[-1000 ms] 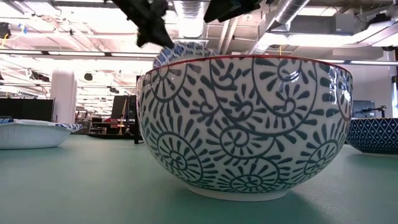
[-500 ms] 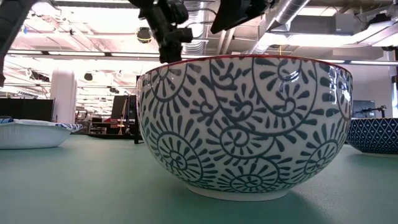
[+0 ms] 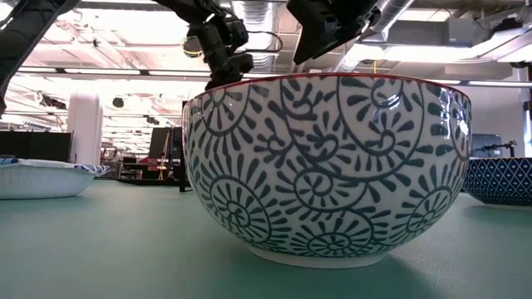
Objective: Place and stack bowls onto a shelf
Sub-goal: Stack the white patterned bowl on top of the white patterned bowl on the shelf
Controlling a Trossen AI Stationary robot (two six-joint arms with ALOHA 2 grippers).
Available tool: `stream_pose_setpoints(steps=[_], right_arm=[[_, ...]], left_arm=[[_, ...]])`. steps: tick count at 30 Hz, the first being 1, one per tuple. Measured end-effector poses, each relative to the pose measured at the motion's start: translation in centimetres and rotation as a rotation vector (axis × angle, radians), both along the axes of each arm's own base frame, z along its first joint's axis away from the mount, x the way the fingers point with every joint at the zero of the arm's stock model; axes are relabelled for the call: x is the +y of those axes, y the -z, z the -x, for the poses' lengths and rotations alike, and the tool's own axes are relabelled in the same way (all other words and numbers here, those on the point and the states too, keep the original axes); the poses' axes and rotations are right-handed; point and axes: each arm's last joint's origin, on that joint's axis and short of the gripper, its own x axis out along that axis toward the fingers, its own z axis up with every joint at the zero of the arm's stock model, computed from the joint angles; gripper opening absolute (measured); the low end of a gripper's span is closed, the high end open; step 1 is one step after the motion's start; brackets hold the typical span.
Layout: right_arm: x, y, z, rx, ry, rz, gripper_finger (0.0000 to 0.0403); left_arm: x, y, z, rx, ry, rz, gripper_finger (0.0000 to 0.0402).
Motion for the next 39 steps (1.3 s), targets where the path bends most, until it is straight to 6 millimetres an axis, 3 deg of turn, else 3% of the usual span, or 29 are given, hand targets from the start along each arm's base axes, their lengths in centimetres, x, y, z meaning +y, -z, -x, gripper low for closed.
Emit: stream_pose_setpoints(steps=[4,14,21,26,31,39], right_arm=[[0.0,0.0,0.0,0.005,-0.009,-0.016,0.0244],[0.0,0.0,-0.1,0.006,-0.012,-0.018,0.0244],[-0.4,0.2,-0.2,0.027,-0.031,-0.06,0.0244],[-1.5,0.9,-0.6,0.056,-0.02,-0.126,0.0244],[-2.1,1.4,-0.4,0.059,0.036,-0.152,0.0244],[-1.8,1.7,-0.4,0.062,0.007,-0.283,0.0244]], left_arm=[[0.9,0.0,0.9,-0.019,-0.044,0.037,0.0047],[1.6,0.1,1.7,0.056,-0.128,-0.03,0.0196],[0.5,-0.2,1.8,0.159,-0.128,-0.081,0.0221],[-3.1,-2.0,1.4,0.181,-0.06,-0.091,0.0203],[-8.9,-3.6,1.4,0.182,0.021,-0.131,0.0177],[-18.9,-3.2,5.5,0.076,0.071,-0.133,0.0163]])
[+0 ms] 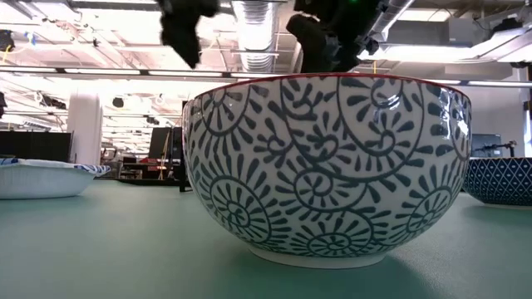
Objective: Place and stack bowls onto a shelf
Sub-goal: Stack the white patterned bowl on top of the white patterned bowl on the shelf
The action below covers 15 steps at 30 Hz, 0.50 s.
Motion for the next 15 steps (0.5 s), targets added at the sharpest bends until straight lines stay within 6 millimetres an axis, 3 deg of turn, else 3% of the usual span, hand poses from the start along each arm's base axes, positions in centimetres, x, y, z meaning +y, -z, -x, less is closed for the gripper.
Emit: stream_pose_setpoints(steps=[7,10,15], right_arm=[[0.5,-0.4,-1.0,-0.132,-0.024,-0.133,0.0244],[0.8,-0.9,-2.3,-0.249,-0.083,-0.222,0.0244],[1.1,1.4,-5.7,-0.382,-0.153,-0.334,0.0244]], left_arm=[[-7.1,4.2,4.8,-0.088,0.008,0.129,0.0162],[-8.9,5.5,6.4,-0.125,-0.017,0.127,0.0162],[-10.9,7.1,8.2,-0.227,-0.095,0.004,0.0162]])
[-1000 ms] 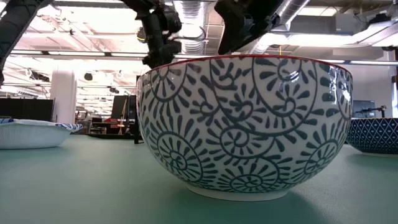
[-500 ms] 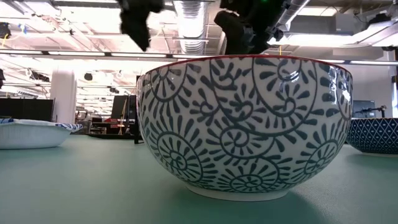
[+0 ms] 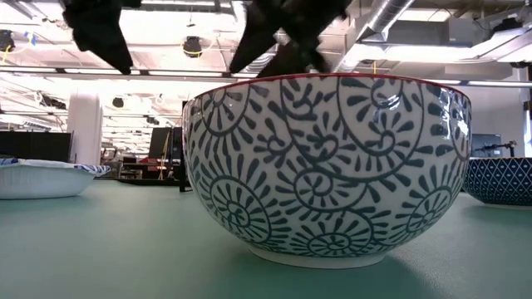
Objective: Place and stack bowls onto a shelf
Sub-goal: Stack the white patterned bowl on top of the white patterned bowl on the shelf
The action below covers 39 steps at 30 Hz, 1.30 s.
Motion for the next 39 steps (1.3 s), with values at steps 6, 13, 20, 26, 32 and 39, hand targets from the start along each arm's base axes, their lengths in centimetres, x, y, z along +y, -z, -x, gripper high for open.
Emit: stream_pose_setpoints(steps=[6,13,20,26,32,39], right_arm=[[-1.4,2.9,-4.5,-0.176,-0.089,-0.194,0.0244],[-3.8,5.9,-8.8,-0.172,-0.131,-0.281,0.0244],[-5.2,8.9,-11.8,-0.157,-0.124,-0.3,0.0244],[-5.4,10.4,-13.4,-0.172,-0.174,-0.368,0.0244],[-5.5,10.5,-14.4,-0.228,-0.205,-0.397,0.0244],[-5.8,11.6,-14.3,-0.186,-0.198,-0.398,0.0244]], left_arm=[[-1.6,2.1,0.4,-0.117,-0.049,-0.133,0.0162],[-2.2,3.0,0.5,-0.035,0.064,-0.1,0.0162],[-2.1,3.6,1.1,0.032,0.035,-0.035,0.0162],[-2.4,6.0,1.4,0.152,0.055,0.085,0.0162],[-2.3,9.3,2.4,0.271,0.022,0.206,0.0162],[-2.3,12.4,2.8,0.289,-0.01,0.288,0.0162]])
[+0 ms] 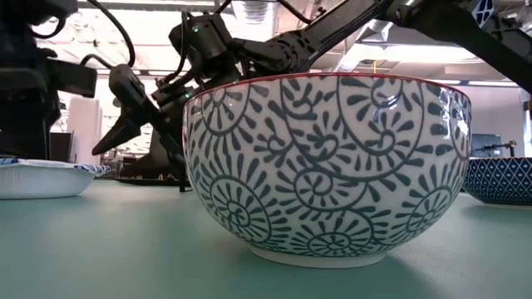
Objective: Place and stack bowls onto a shelf
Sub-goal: Stack the white patterned bowl on top of the white patterned bowl on the shelf
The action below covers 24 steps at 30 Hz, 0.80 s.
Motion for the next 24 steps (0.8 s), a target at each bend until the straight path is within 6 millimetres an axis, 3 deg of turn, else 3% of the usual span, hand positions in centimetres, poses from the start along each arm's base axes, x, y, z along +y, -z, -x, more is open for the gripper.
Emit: stream_pose_setpoints(steps=[19,24], right_arm=[[-0.2,0.1,0.1,0.02,0.005,0.005,0.0244],[-0.5,0.1,0.1,0.02,0.015,0.008,0.0244]], left_arm=[[-0.8,-0.5,-2.3,-0.287,0.143,-0.023,0.0162],[-0.8,-1.0,-2.1,-0.232,0.154,-0.011,0.0162]])
